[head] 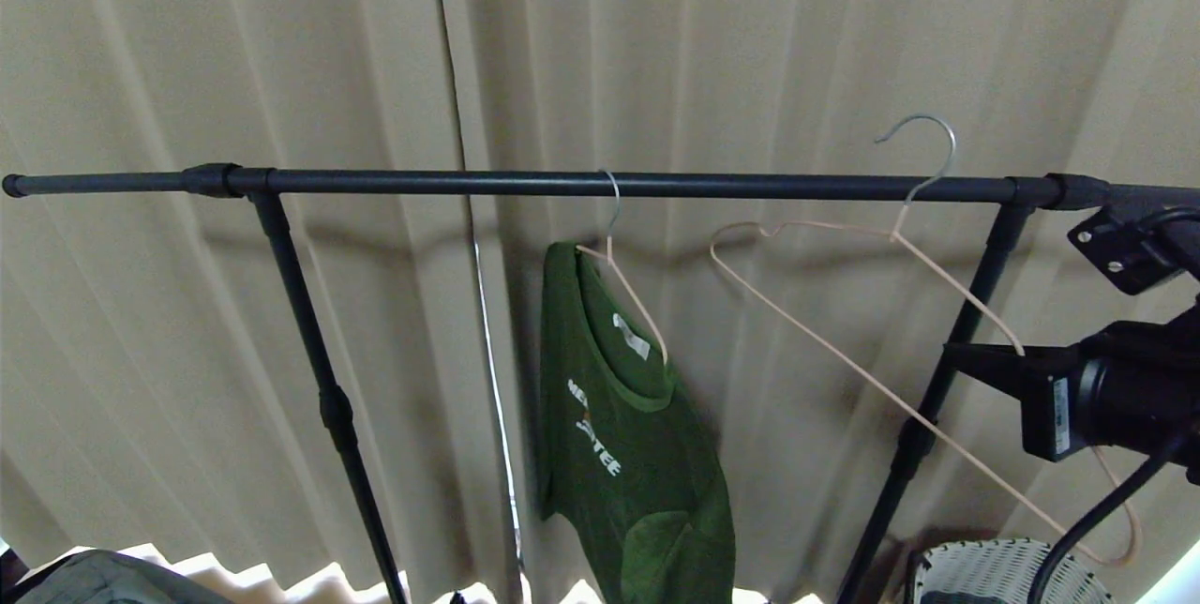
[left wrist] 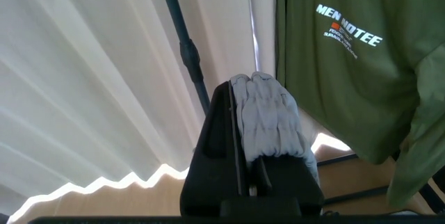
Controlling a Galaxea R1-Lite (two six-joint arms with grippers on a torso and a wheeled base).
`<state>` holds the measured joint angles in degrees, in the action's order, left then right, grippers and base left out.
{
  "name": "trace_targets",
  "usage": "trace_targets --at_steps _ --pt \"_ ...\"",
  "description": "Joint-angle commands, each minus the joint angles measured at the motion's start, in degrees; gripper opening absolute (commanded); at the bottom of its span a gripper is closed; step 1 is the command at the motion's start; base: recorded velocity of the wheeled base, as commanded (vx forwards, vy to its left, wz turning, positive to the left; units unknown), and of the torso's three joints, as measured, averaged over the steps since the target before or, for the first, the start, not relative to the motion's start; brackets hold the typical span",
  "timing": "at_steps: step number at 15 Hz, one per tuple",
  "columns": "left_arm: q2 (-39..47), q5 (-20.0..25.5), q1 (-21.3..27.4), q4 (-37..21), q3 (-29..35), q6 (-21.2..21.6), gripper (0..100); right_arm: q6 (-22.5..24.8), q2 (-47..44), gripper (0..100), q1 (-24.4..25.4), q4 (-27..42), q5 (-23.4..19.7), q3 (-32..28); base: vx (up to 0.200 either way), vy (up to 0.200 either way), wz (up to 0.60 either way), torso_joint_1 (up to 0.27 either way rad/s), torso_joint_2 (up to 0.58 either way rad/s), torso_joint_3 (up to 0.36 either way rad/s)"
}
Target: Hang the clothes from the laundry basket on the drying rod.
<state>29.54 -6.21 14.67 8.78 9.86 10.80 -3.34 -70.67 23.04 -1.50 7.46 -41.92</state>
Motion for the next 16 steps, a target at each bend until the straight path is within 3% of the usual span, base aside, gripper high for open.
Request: trace_targets --at_steps 1,13,16 --pt "0.2 0.0 0.0 0.0 0.1 0.0 0 -0.1 5.5 0 0.0 1.5 -0.1 1.1 -0.2 0.0 0.0 0.002 0.0 -0.002" --pt "0.2 0.0 0.0 0.1 0.2 0.0 0 -0.1 9.1 0 0.0 1.4 -0.1 7.3 -0.2 0.0 0.0 0.002 0.0 0.002" --pt "0.2 0.0 0.2 0.1 -0.4 0.0 0 -0.2 9.1 0 0.0 0.8 -0.3 8.8 0.0 0.0 0.0 0.0 0.0 0.0"
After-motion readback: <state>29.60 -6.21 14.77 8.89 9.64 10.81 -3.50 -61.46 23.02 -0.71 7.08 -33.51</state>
